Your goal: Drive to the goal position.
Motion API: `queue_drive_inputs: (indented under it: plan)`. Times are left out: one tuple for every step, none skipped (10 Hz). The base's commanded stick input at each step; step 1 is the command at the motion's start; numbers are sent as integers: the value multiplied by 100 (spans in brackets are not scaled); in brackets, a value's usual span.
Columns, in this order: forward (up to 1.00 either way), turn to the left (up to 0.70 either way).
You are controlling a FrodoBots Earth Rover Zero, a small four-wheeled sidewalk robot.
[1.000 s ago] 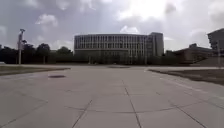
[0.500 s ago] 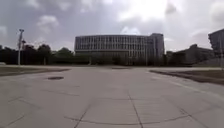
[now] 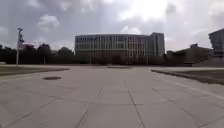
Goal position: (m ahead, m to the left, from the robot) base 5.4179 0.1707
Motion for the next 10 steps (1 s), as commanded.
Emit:
queue_drive_inputs:
  plan:
    - [50, -2]
    - [50, -2]
    - [50, -2]
    - [50, -2]
    - [50, -2]
    - [50, -2]
    - [50, -2]
    - [50, -2]
    - [50, -2]
    - [50, -2]
